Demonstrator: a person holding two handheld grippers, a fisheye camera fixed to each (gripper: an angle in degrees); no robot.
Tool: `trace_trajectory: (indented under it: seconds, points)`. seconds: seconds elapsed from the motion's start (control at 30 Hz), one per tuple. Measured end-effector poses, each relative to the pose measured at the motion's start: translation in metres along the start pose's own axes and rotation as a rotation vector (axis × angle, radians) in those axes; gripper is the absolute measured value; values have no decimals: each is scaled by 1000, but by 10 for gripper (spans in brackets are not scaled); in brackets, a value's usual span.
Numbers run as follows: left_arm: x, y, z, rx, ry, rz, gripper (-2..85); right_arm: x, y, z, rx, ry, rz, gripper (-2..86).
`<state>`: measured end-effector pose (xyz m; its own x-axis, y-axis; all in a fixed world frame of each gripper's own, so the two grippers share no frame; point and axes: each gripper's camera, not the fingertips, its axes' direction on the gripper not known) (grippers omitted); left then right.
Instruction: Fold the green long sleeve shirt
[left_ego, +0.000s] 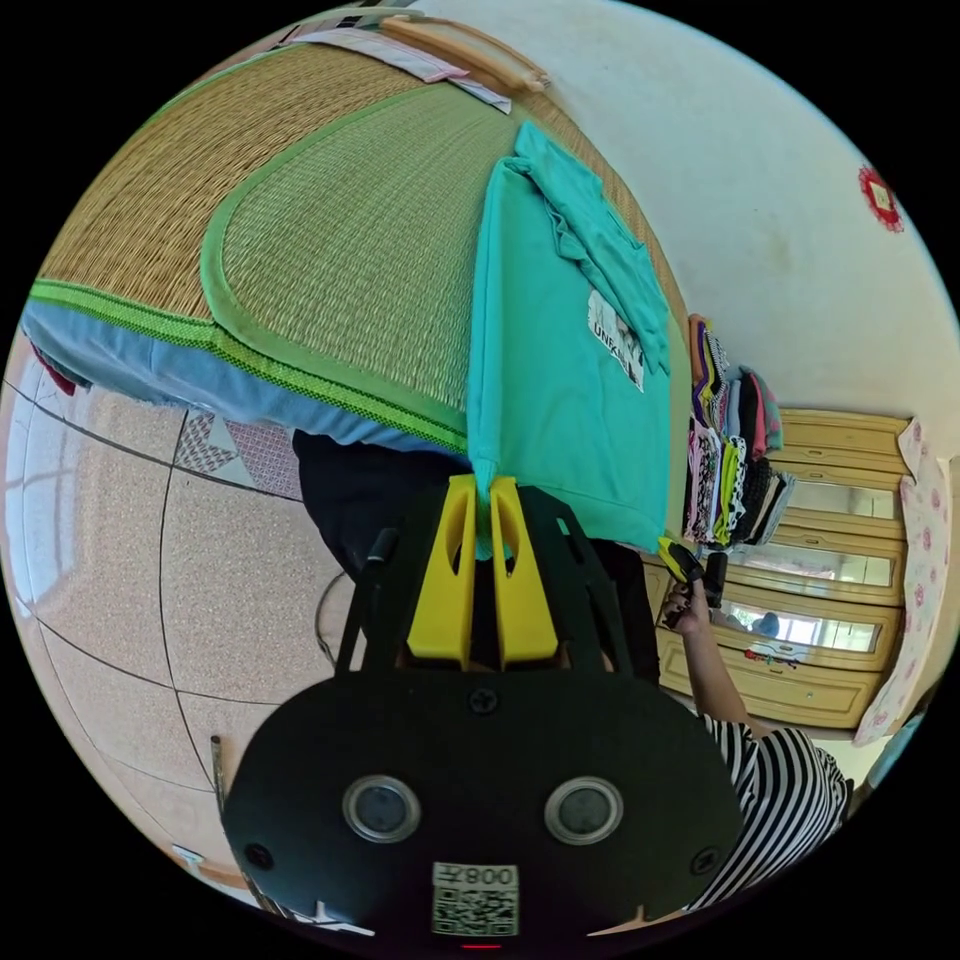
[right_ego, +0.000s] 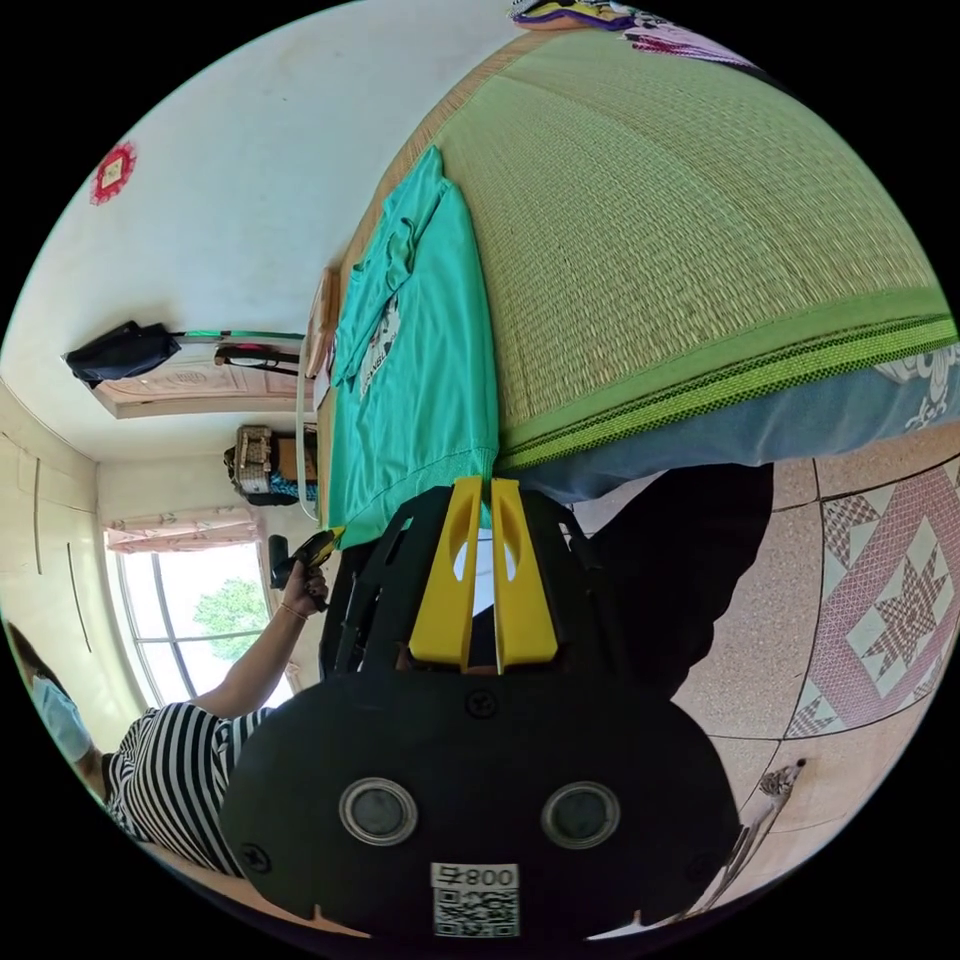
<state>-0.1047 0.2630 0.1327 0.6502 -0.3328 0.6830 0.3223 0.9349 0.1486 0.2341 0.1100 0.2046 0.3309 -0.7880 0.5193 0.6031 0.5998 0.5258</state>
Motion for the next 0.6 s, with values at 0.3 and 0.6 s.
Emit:
trace_trajectory:
  seconds: [0.3,0.6]
  points:
    - [-19,27,5,6,29,15,22,7,6,-12,-6,-27,-32,12]
    - [-48,70,6,13,87,24,22,13,24,-40,-8,-71,-85,11]
